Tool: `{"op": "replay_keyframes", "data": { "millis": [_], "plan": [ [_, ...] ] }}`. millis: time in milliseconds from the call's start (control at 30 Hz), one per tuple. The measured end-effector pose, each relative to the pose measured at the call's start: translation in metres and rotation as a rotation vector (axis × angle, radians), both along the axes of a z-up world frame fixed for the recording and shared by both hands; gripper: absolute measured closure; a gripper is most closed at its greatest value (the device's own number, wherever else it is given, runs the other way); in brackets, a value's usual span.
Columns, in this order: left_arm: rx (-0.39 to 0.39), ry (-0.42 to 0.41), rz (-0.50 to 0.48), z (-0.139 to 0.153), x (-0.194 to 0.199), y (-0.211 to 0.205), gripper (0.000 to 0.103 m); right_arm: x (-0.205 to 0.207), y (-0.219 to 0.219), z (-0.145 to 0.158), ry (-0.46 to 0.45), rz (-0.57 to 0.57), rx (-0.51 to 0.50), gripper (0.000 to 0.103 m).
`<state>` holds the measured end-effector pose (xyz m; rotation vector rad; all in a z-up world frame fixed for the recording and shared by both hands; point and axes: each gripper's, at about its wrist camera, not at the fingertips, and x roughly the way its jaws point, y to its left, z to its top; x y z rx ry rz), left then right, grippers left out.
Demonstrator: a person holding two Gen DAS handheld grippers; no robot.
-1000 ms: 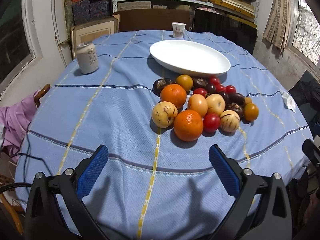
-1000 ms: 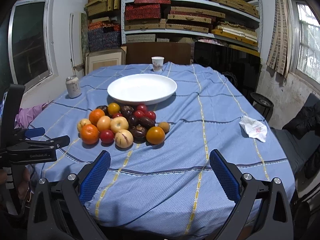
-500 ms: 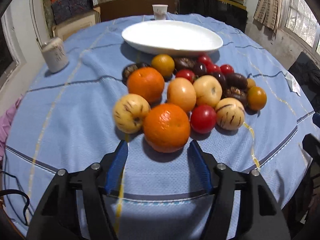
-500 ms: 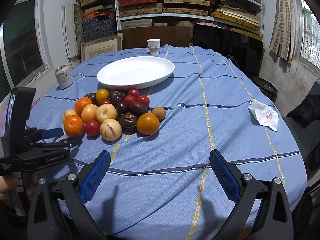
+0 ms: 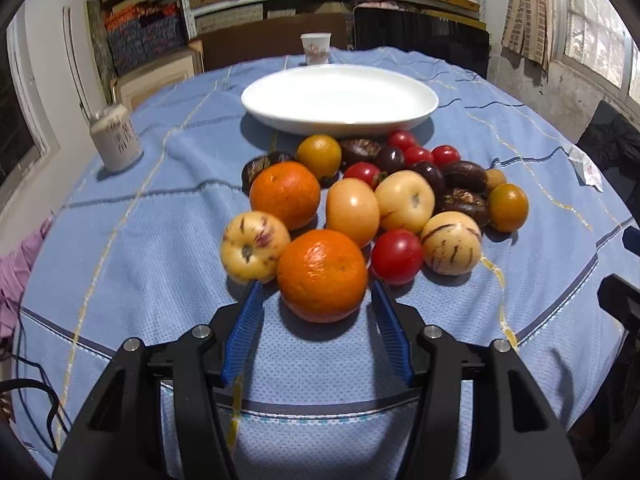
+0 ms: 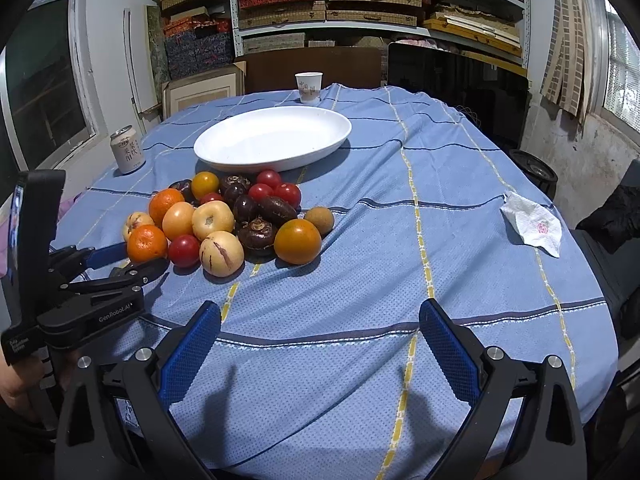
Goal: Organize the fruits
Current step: 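Move the left tool to the large mandarin and close on it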
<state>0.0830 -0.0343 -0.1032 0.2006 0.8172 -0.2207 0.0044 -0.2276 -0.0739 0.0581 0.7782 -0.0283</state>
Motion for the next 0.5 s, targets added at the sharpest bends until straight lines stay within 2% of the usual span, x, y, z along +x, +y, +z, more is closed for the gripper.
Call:
{"op": "replay_keyframes", "data": {
  "millis": [67, 167, 200, 233, 300, 500],
  "plan": [
    [0.03, -0.038, -0.003, 0.003, -0.003, -0.004, 0.042, -0.001, 0.0, 0.0, 0.001, 0.0, -0.001, 0.003],
    [0.05, -0.051, -0.006, 0.002, -0.001, -0.006, 0.042, -0.001, 0.001, 0.0, 0.002, 0.0, -0.005, 0.003],
    [0.053, -0.056, -0.001, 0.001, 0.0, -0.006, 0.044, -0.002, 0.001, 0.0, 0.002, 0.002, -0.008, 0.003],
    [0.056, -0.065, 0.003, 0.002, -0.001, -0.005, 0.05, -0.002, 0.001, 0.0, 0.002, 0.005, -0.009, 0.003],
    [0.031, -0.048, -0.028, 0.003, -0.002, -0.004, 0.06, -0.003, 0.001, 0.001, 0.0, 0.006, -0.008, 0.003],
    [-0.008, -0.06, -0.034, 0.009, -0.011, 0.006, 0.06, 0.0, 0.0, 0.0, 0.003, 0.005, -0.002, 0.003]
  ]
}}
